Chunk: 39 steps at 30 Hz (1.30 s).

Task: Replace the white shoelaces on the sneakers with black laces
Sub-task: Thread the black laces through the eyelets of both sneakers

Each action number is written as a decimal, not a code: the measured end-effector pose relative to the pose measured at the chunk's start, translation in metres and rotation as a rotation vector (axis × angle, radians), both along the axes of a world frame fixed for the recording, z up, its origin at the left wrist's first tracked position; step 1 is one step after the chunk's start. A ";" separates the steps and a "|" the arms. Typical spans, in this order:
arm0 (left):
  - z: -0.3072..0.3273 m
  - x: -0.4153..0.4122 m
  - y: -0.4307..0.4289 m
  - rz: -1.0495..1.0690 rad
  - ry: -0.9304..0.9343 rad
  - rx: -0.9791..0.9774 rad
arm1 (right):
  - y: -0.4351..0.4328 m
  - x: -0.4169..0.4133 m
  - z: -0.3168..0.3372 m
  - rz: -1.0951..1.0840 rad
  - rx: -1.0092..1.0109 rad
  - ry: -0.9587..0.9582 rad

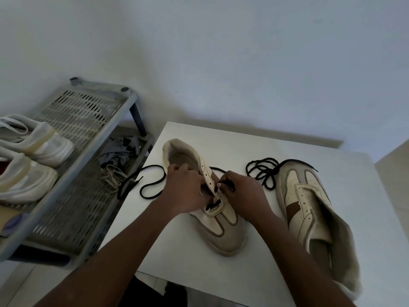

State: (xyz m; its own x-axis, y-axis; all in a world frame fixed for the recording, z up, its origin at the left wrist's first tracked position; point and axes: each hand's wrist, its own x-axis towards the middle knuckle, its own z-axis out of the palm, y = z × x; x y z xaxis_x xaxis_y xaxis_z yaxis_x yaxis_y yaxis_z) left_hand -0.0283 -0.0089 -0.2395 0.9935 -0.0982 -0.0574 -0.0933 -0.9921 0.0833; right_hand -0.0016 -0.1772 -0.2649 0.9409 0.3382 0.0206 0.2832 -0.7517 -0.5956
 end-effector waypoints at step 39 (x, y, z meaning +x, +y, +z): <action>0.024 0.000 0.000 -0.060 -0.132 -1.072 | -0.022 0.002 0.095 0.107 1.086 0.367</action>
